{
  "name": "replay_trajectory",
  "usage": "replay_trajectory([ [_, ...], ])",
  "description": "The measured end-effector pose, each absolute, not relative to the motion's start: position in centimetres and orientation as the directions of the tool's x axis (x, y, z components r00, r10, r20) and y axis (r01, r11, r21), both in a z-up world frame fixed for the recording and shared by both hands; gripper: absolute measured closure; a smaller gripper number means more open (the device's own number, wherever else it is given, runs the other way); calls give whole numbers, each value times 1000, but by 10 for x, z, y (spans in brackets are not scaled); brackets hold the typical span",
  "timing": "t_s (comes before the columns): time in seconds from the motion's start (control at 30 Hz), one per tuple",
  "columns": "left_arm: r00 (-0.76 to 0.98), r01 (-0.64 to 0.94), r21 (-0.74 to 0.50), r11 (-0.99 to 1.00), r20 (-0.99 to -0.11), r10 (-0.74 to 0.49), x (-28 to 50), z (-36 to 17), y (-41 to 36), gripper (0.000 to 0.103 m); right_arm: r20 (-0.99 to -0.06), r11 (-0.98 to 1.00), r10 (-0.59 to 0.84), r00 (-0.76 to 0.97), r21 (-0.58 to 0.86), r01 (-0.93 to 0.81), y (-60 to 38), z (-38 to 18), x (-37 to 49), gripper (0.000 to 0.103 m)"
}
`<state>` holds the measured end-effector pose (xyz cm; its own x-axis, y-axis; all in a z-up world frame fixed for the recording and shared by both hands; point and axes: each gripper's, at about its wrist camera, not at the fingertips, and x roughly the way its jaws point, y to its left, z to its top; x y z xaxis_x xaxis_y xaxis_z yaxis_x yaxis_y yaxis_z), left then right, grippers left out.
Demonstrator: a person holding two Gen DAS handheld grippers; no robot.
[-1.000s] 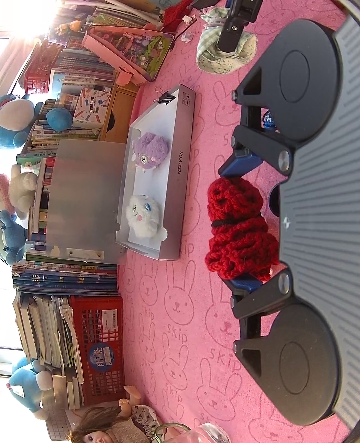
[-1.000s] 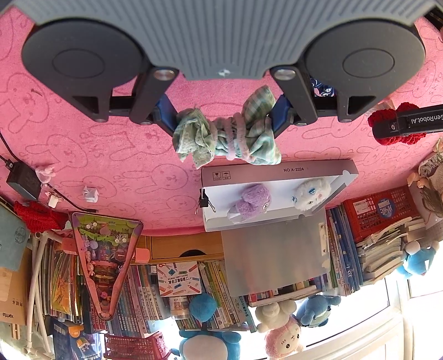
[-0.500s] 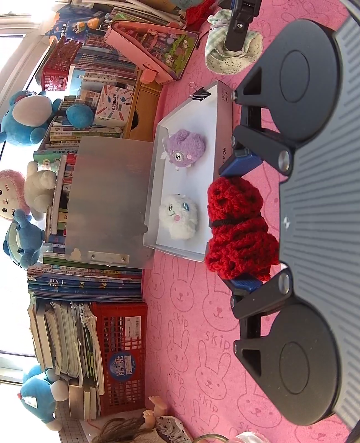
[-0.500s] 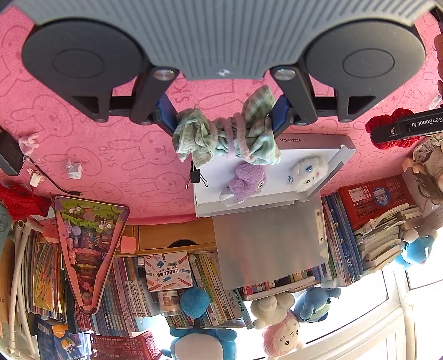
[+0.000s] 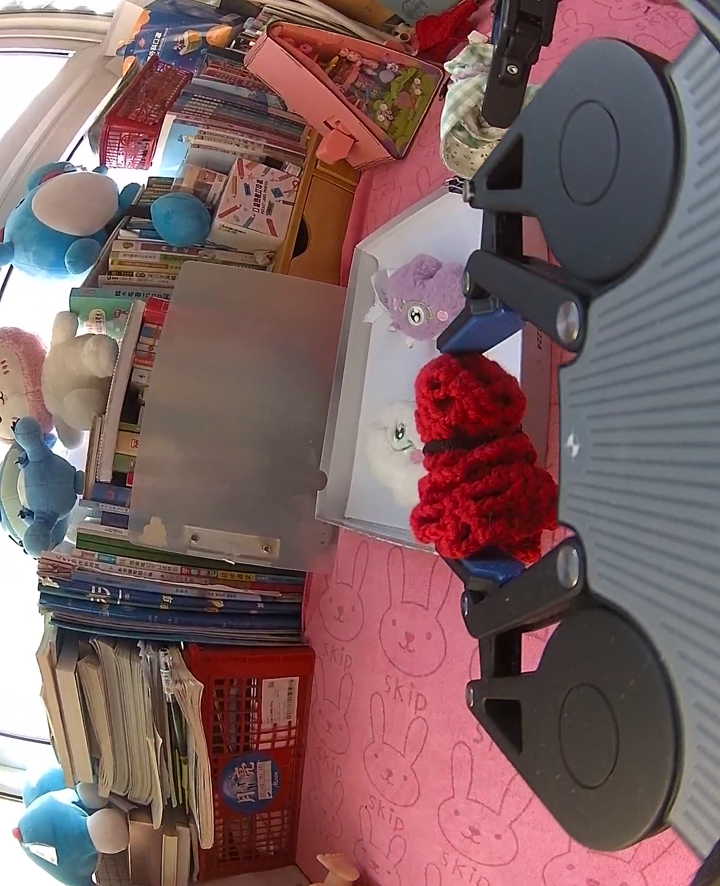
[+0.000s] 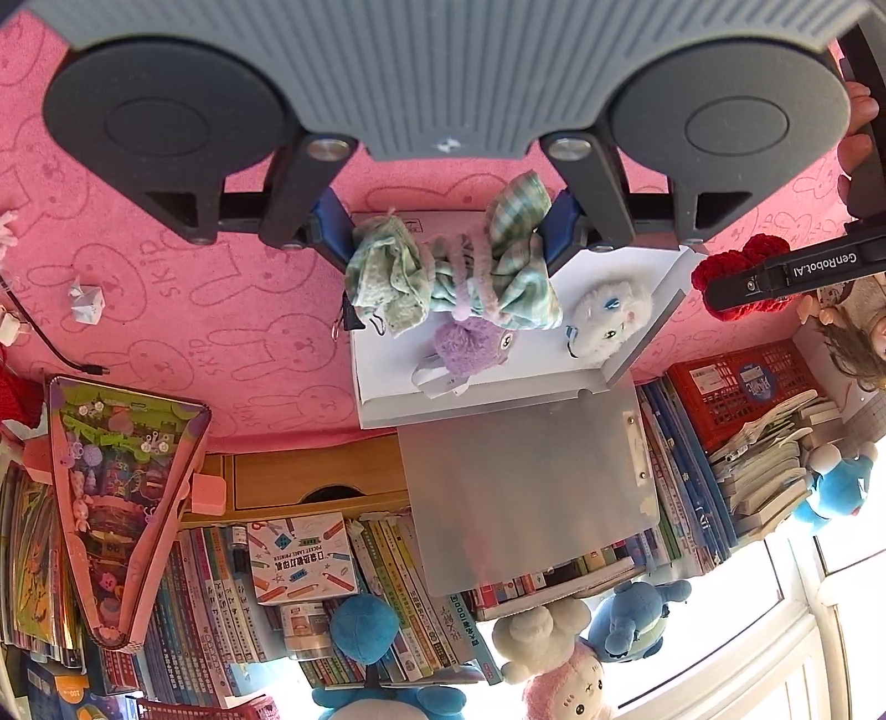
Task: Organize objects
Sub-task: 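Carry the red knitted item in the left tool while the right tool carries the scrunchie to the box, then lower and open the left tool in the box while the right tool releases the scrunchie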
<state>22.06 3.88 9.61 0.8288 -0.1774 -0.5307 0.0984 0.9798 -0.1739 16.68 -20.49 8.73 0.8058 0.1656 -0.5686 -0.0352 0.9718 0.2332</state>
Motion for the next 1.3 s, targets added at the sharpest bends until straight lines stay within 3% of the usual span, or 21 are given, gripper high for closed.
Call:
replay_trajectory([
  [0.73, 749, 86, -117, 989, -647, -142, 312, 36, 14, 28, -621, 958, 237, 747, 278, -73, -184, 41, 244, 33],
  [1.3, 737, 63, -113, 992, -665, -123, 358, 40, 21, 28, -613, 957, 228, 757, 284, -59, -184, 29, 280, 32],
])
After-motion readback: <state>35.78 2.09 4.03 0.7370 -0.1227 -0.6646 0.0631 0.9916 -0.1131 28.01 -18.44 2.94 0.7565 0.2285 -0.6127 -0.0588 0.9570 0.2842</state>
